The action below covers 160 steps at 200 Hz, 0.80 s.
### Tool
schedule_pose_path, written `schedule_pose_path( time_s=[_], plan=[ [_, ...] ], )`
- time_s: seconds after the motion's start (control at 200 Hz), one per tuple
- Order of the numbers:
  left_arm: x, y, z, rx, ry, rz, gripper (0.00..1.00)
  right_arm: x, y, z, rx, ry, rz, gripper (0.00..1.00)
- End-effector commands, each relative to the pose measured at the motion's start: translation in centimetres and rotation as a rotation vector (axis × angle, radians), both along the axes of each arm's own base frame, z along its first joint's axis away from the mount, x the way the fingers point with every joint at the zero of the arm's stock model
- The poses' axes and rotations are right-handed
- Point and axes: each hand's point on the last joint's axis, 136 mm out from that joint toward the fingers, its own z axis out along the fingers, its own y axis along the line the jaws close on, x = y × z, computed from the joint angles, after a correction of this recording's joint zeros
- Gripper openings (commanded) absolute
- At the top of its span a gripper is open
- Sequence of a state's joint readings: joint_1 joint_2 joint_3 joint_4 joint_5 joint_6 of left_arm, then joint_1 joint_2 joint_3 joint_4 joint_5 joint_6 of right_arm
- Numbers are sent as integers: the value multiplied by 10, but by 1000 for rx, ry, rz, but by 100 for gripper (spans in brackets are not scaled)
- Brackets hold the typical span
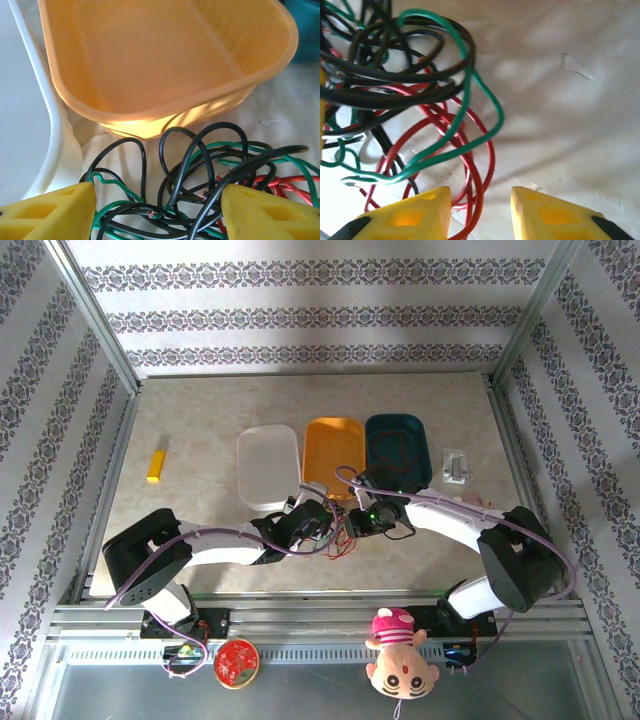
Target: Untangle the cables
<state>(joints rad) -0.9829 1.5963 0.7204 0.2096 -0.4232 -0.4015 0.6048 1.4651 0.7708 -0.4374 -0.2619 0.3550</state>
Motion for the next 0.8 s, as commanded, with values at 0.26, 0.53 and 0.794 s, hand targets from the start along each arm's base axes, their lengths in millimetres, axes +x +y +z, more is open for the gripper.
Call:
schedule_pose_path(
  time_s=[0.26, 0.53, 0.794],
  plan=[
    [1, -23, -9, 0, 31, -40, 64, 14, -8, 20, 24, -93, -50, 0],
    [2, -33, -30, 58, 81, -83, 30, 43, -51, 94, -23, -389, -251, 0],
    [1, -36, -35, 70, 94, -102, 0, 62, -88, 181, 39, -664, -468, 0]
  ],
)
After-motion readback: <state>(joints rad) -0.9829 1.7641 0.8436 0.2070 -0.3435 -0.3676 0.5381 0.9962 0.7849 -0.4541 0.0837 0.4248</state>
